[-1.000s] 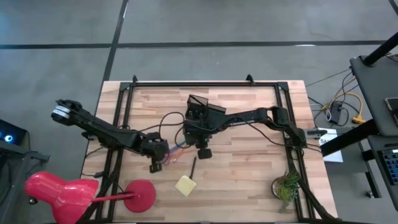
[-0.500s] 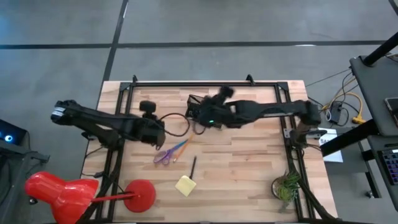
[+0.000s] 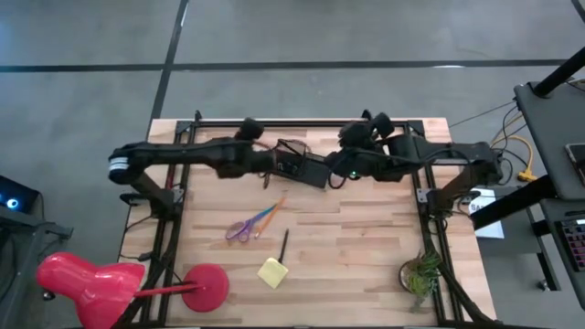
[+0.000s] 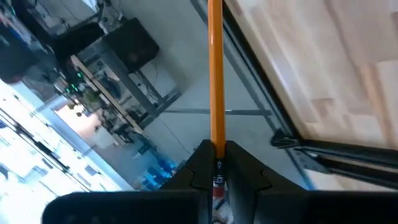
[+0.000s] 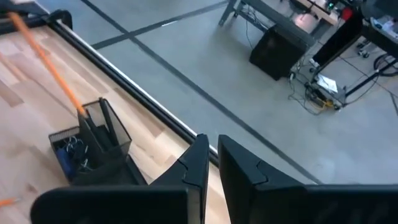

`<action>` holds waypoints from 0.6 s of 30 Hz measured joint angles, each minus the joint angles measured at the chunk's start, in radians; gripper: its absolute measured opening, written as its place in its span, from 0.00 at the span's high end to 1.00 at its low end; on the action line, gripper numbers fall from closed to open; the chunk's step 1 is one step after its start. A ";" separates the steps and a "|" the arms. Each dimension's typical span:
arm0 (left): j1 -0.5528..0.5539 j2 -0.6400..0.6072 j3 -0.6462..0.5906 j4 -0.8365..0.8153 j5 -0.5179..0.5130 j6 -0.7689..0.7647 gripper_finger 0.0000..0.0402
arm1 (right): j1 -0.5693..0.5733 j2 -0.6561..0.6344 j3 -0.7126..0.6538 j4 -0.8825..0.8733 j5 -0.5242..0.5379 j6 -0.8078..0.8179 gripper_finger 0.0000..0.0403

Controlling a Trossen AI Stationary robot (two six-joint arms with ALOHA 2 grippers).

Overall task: Pick and place office supplies into organizer
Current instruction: Put the right orange pencil into the black desk organizer

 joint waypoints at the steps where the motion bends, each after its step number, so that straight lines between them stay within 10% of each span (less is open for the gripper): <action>1: 0.008 0.017 0.019 0.020 0.000 0.044 0.98 | 0.006 0.001 -0.001 -0.008 0.000 0.003 0.93; 9: 0.062 0.115 0.092 0.207 -0.019 0.410 0.98 | 0.043 0.027 -0.004 -0.021 -0.003 0.002 0.93; 18: 0.112 0.223 0.129 0.235 -0.008 0.454 0.98 | 0.046 0.022 -0.046 -0.022 -0.007 -0.001 0.93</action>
